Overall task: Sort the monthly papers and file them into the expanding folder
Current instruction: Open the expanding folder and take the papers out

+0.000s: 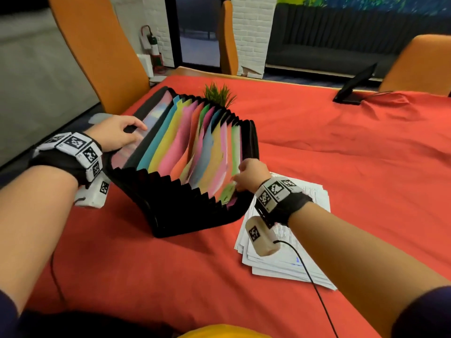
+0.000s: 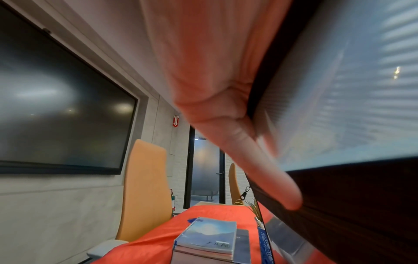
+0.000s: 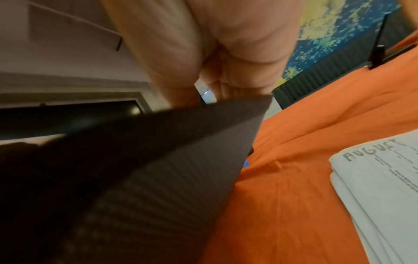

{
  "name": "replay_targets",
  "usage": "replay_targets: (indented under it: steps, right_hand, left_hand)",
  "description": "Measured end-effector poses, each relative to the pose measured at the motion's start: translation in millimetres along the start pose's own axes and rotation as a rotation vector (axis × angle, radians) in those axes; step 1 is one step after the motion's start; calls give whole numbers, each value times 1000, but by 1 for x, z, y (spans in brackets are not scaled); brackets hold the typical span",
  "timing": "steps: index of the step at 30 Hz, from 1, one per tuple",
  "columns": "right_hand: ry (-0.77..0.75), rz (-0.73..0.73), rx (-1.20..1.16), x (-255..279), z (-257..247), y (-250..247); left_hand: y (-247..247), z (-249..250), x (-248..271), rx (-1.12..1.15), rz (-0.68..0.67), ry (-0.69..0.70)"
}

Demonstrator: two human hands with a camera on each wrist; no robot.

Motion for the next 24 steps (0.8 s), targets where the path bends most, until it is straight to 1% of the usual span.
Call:
replay_targets:
  steps: [2,6,7,10,11,14,15,19,24]
  right_hand:
    - [-23,4,-6,5,-8,5]
    - [-40,122,-120,7,-25,-6]
    - [-45,129,-125,6,-29,-8]
    - [-31,37,-3,5,-33,2]
    - [-16,32,17,4,-32,3]
    - [63,42,-29,-2,-24,3]
    - [67,54,-57,-3,-24,2]
    - [-15,10,0,-3,-29,8]
    - [-50,16,-12,2,-34,8]
  left_hand:
    - [-1,-6,1,-7,13,2]
    - [-1,-1,1,26,46,26]
    - [-1,-1,1,23,50,33]
    - [-1,-4,-1,-7,44,39]
    - [-1,-6,-2,-9,44,39]
    - [-2,-9,-1,6,34,37]
    - [-2,-10,-1,17,36,38]
    - [-4,-9,-2,27,51,40]
    - [-3,-12,-2,17,52,23]
Point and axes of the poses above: each hand's wrist, its own x-axis away from the middle knuckle, its own y-axis out of the palm, z = x × y, the point moved 10 cm from there along -x, towards the middle knuckle, and after that the axes turned 15 degrees about z, right-handed, at the moved point
